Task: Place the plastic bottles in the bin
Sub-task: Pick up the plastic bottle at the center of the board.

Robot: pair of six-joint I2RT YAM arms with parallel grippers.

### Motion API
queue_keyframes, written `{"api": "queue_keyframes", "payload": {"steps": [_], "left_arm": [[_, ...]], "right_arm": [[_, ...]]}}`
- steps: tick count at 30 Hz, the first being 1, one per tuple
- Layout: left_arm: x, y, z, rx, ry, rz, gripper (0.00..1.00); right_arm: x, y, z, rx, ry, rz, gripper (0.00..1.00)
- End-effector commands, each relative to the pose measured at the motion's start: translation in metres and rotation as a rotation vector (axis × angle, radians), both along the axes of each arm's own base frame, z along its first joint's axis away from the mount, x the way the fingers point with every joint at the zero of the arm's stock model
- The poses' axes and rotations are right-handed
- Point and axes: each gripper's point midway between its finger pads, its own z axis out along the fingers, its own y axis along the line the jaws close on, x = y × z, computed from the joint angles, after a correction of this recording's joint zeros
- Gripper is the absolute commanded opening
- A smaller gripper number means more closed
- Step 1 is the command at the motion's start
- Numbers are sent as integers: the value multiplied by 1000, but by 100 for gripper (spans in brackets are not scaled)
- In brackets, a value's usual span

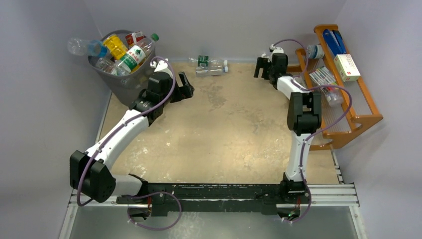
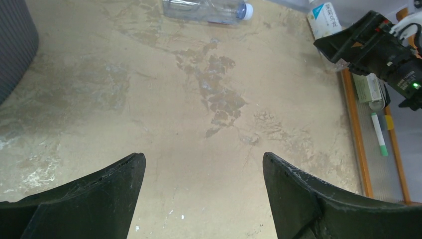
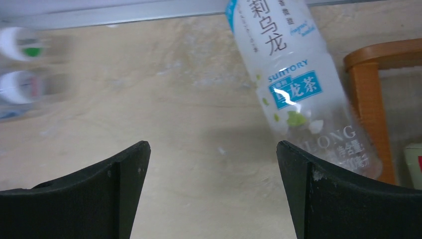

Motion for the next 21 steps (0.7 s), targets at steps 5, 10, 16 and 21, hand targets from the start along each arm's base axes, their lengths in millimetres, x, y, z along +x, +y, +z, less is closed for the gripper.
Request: {"api": "queue_keyframes", "payload": {"steps": [5,10,16,21], "left_arm": [[11,-29,4,3,-75,-67,88],[11,-49,-4,8,-67,-106,88],[14,-64,-18,19,-47,-130,88],[15,-68,-25,26,-38,-131,88]], "right_arm": [[35,-37,29,-291,-133,-121,100],[38,-40,40,-316,-189,-108,100],[44,-65,40,-327,-189,-150,100],[51,-80,32,-309,-161,-159,100]]}}
